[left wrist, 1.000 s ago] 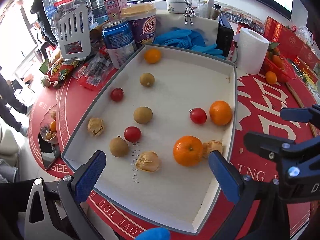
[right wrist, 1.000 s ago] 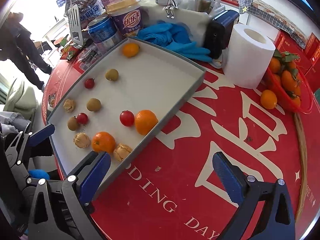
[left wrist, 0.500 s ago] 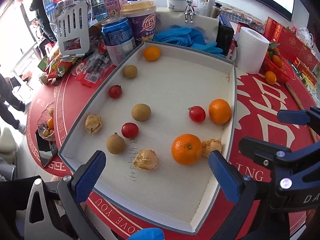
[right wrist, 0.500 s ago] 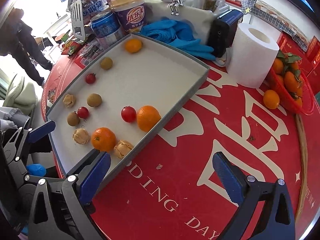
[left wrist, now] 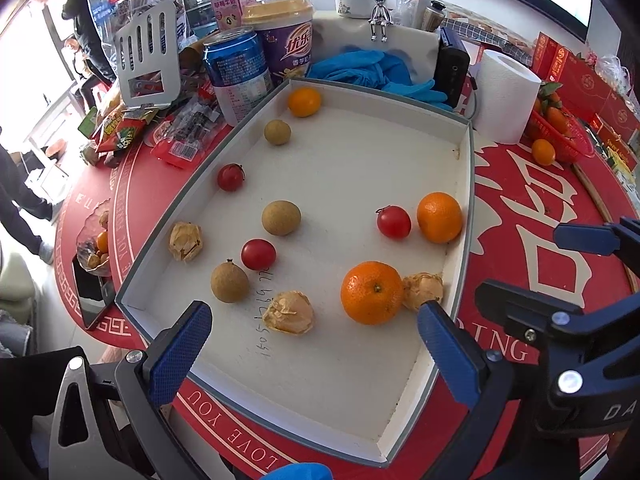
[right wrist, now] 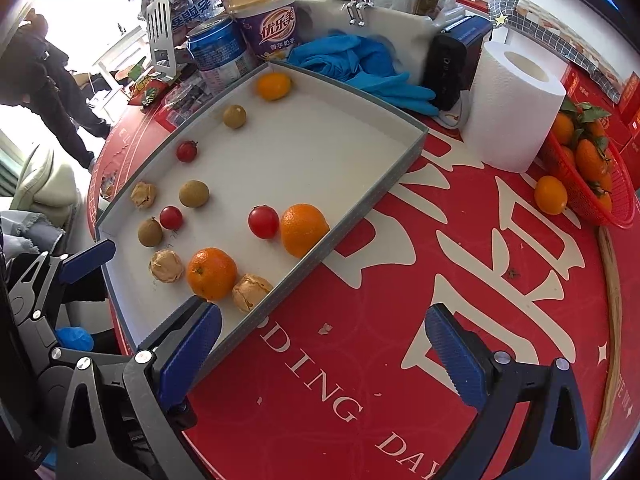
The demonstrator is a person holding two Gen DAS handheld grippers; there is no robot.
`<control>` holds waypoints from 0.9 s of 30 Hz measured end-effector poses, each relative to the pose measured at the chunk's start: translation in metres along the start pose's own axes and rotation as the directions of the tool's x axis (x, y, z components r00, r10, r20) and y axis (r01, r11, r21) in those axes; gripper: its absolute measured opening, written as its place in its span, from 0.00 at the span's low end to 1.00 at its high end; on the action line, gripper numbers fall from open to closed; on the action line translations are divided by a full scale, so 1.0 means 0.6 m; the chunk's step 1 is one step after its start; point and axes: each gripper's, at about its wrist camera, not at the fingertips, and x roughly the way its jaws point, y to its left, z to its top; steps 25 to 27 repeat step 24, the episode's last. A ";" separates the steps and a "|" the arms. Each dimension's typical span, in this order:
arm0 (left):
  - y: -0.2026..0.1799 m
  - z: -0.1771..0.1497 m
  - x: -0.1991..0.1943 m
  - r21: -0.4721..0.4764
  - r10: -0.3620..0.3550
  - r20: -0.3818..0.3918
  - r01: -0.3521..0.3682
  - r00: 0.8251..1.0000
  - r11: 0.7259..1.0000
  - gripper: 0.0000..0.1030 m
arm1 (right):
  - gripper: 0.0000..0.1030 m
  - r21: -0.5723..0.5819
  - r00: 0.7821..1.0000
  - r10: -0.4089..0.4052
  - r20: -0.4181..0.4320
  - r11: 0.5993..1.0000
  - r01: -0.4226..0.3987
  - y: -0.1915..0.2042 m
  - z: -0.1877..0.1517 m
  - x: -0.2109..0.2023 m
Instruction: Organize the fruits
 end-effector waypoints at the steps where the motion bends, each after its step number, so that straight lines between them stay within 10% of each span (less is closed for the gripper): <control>1: 0.000 0.000 0.000 0.000 0.002 -0.001 -0.002 1.000 1.000 1.00 | 0.99 -0.001 1.000 0.001 0.002 1.000 -0.001 -0.001 -0.001 -0.001; 27: -0.042 -0.010 -0.021 0.010 0.060 0.030 -0.060 0.998 0.998 1.00 | 0.99 0.034 0.995 0.054 0.083 0.998 -0.057 -0.049 -0.040 -0.045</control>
